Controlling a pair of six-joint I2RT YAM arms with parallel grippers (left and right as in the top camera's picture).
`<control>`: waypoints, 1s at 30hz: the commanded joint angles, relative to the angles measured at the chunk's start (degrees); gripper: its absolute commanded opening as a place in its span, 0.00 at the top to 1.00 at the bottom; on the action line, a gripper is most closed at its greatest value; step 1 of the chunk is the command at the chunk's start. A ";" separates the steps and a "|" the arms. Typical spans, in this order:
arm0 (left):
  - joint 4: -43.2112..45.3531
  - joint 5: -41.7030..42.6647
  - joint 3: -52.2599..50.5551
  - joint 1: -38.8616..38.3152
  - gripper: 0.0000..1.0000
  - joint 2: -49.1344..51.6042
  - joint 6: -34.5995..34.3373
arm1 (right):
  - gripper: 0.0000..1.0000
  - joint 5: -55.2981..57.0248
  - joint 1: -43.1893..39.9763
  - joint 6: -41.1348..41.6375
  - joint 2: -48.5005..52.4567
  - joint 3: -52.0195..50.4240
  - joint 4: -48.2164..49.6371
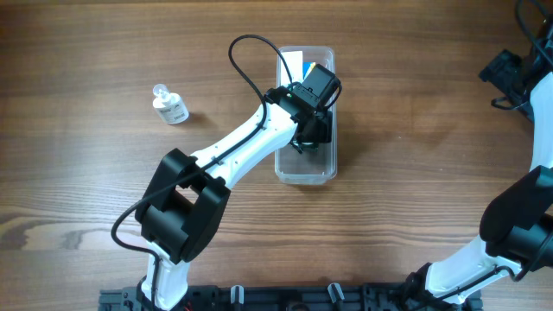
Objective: Pack container
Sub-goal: 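Lower the Zam-Buk box into the container with the left gripper, release, then move the left gripper back to the small white bottle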
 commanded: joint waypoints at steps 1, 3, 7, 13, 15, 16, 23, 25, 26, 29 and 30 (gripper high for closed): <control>0.44 0.50 0.92 -0.26 0.29 0.68 -0.72 | 0.00 0.79 0.22 0.59 0.92 -0.07 0.11; 0.74 0.50 1.07 -0.26 0.28 0.48 -0.48 | 0.00 0.79 0.22 0.61 0.92 -0.07 0.11; -0.52 0.46 3.63 -0.26 0.25 -0.42 1.27 | 0.00 0.76 0.22 0.59 0.92 -0.07 0.11; -3.10 0.20 6.93 -0.20 0.21 -5.07 2.75 | 0.00 0.79 0.22 0.59 0.92 -0.07 0.11; -4.09 -0.83 6.93 0.46 0.17 -8.15 2.78 | 0.00 0.79 0.22 0.59 0.92 -0.07 0.11; -5.07 -1.60 6.93 1.14 0.16 -9.90 2.75 | 0.00 0.79 0.22 0.59 0.92 -0.07 0.13; -15.37 -12.11 6.93 11.02 0.00 -21.86 2.75 | 0.00 0.79 0.39 0.59 0.92 -0.07 0.11; -16.11 -14.73 6.93 14.62 0.00 -23.89 2.73 | 0.00 0.79 0.39 0.59 0.92 -0.07 0.11; -16.15 -14.78 6.93 16.74 0.00 -24.50 2.67 | 0.00 0.79 0.39 0.59 0.92 -0.07 0.13; -17.20 -14.64 6.88 22.18 0.00 -24.39 -0.35 | 0.00 0.79 0.39 0.57 0.92 -0.07 0.13; -18.01 -13.77 6.80 24.04 0.00 -24.13 -3.19 | 0.00 0.79 0.42 0.59 0.92 -0.07 0.11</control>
